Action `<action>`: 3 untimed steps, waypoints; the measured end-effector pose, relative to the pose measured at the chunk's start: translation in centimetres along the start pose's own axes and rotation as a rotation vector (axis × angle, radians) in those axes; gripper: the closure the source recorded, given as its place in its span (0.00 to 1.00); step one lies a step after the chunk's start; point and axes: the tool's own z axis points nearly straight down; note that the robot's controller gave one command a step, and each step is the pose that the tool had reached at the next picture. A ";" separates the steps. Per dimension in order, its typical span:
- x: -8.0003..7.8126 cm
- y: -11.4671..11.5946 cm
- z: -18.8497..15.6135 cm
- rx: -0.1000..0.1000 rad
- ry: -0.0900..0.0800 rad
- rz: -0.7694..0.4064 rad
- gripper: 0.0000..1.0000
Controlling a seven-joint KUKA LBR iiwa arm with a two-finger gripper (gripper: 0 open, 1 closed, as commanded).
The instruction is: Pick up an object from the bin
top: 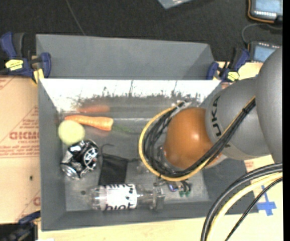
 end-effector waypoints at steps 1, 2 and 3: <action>0.0 1.0 1.9 -0.001 0.002 0.088 1.00; 0.0 1.0 1.9 -0.001 0.002 0.087 1.00; 0.0 1.0 1.8 -0.001 0.000 0.087 1.00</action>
Offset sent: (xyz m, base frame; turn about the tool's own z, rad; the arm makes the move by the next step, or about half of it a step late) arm 0.0000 0.0000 0.0000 0.0000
